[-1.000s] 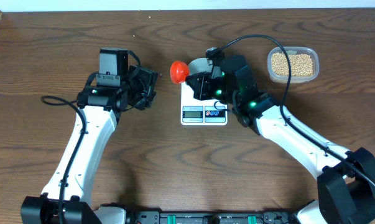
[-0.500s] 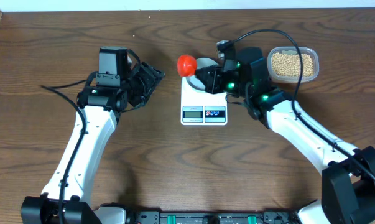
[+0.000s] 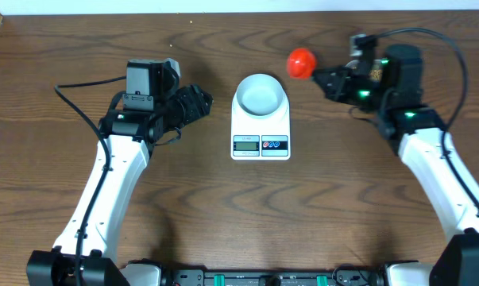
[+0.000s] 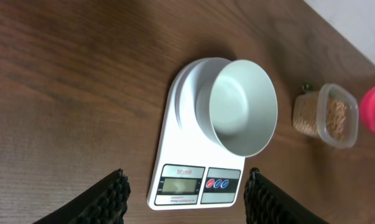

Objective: Scoop item into bowl and weigh 50g on scale
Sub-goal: 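Carry the scoop with the right gripper to the soybean tub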

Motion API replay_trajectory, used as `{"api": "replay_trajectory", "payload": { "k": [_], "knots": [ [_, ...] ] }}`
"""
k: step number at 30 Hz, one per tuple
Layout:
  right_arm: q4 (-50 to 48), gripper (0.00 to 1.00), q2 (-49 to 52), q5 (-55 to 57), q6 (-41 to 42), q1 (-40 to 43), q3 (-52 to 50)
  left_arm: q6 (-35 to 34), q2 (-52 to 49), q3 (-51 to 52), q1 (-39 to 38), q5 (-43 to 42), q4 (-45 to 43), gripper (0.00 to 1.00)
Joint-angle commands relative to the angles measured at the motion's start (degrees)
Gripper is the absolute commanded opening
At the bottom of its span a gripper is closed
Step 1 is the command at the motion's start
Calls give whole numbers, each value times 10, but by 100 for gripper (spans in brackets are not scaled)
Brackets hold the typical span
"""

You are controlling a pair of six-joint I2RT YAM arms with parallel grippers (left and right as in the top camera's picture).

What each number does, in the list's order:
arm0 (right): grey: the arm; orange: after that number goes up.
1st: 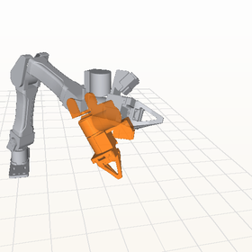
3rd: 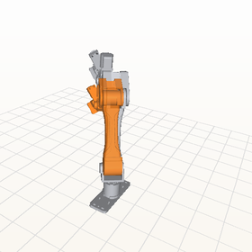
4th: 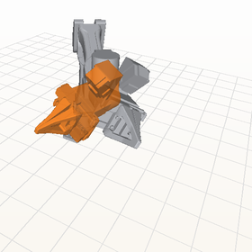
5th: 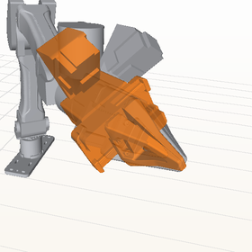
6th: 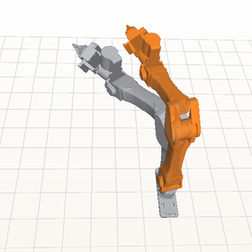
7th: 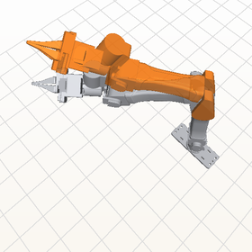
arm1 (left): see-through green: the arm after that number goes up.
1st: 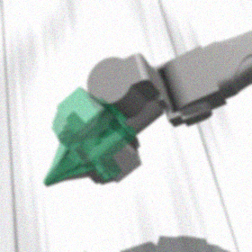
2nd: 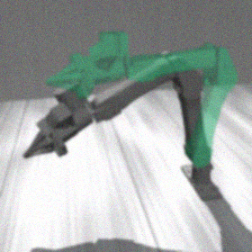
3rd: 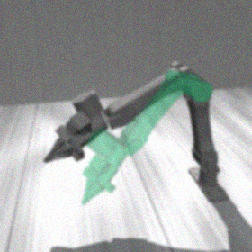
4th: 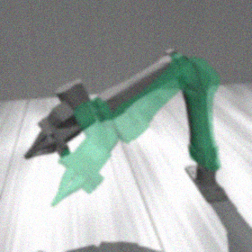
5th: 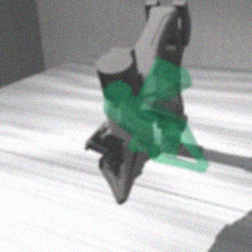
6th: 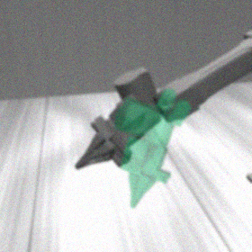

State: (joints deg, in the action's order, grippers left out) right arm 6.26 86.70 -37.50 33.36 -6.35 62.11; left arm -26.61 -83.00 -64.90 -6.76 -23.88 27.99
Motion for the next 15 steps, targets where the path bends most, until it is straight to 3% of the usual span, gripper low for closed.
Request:
{"api": "replay_trajectory", "payload": {
  "k": [1, 6, 11, 15],
  "knots": [
    [19, 2, -17, -49, -18, 44, 9, 46, 3, -17, -16, -1, 2, 62],
    [90, 2, -17, -38, -67, 83, 30, 65, 3, -50, -52, 41, 39, 61],
    [221, 1, -17, 17, -141, 105, 94, 71, 3, -86, -102, 85, 99, 62],
    [285, 1, -17, 72, -179, 107, 130, 71, 1, -86, -137, 86, 121, 52]
  ]
}}
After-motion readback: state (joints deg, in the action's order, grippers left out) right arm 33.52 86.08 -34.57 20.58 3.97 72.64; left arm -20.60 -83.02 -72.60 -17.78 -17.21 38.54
